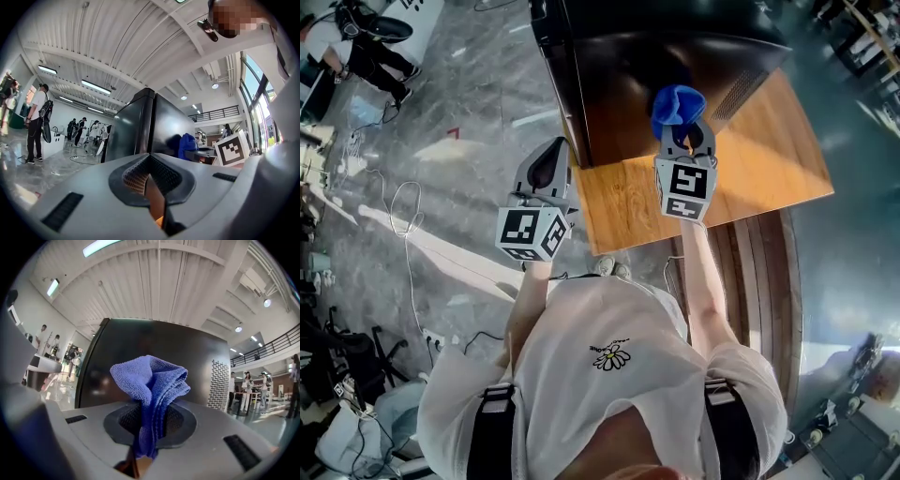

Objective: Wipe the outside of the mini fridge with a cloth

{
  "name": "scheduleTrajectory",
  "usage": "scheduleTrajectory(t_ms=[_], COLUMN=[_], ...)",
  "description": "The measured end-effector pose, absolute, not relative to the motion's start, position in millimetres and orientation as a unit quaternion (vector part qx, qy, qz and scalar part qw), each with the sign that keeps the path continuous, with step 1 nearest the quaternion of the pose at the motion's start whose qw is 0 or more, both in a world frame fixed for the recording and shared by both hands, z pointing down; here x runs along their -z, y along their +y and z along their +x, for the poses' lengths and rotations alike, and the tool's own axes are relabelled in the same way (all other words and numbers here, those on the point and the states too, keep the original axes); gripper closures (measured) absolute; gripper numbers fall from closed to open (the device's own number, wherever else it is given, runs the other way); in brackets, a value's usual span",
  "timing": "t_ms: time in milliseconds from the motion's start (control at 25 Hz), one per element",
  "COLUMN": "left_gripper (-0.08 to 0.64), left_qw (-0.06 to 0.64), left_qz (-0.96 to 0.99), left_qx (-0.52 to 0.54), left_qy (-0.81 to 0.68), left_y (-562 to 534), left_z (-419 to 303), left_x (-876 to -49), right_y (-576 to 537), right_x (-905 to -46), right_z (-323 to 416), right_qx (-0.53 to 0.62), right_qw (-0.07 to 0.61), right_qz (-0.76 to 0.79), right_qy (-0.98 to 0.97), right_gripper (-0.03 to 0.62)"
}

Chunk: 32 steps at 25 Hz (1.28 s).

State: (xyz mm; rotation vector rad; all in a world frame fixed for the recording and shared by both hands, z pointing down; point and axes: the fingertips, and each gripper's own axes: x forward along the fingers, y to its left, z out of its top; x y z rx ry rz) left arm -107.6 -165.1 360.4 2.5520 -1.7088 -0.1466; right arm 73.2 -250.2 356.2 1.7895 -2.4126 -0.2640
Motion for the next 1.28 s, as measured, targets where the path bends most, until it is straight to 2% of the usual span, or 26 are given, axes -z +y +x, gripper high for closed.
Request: scheduleTrajectory(t_ms=[600,1280], left_gripper=[0.555,0.555], left_qw=[0.035,0.035], left_qz=[0.836,0.831], left_qx=[0.039,0.035], left_qy=[-0.546,-0.554], left_y=[-172,-174], left_z=[-97,-100], left_x=[-364,-367], right_y=[-289,-300], right_x=[-366,-371], right_z=[195,234], right_qx=[0.077,0.058], right_qw=[0.086,0.08], right_qz=[0.695,0.729], right_qy=[-0.709,-0.678], right_gripper=[0.521,0.52])
